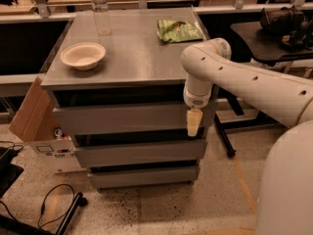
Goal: Open top drawer
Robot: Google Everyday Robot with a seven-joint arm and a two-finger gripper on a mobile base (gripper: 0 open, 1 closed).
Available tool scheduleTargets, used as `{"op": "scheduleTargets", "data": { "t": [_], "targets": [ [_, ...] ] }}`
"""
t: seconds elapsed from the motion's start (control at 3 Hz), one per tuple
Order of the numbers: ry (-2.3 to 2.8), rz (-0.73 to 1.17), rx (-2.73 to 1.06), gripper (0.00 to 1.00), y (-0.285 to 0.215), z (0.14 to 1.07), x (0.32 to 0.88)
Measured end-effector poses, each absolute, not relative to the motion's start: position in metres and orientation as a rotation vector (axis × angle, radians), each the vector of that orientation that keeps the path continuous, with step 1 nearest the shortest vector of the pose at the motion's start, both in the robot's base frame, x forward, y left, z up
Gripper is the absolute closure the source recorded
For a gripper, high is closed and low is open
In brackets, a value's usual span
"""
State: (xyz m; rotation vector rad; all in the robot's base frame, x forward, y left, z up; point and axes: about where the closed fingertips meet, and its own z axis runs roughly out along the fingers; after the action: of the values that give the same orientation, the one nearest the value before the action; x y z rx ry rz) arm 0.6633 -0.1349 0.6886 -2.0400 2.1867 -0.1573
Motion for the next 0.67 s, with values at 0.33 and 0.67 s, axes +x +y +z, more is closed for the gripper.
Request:
{"op": "scheduleTargets", "data": {
  "t": [0.33,0.67],
  "targets": [
    [2.226,-0.103,-2.019,0.43,-0.133,0.687,0.650],
    [2.264,-0.095,-2.007,0.66,-0.137,0.689,0.632]
  ]
}}
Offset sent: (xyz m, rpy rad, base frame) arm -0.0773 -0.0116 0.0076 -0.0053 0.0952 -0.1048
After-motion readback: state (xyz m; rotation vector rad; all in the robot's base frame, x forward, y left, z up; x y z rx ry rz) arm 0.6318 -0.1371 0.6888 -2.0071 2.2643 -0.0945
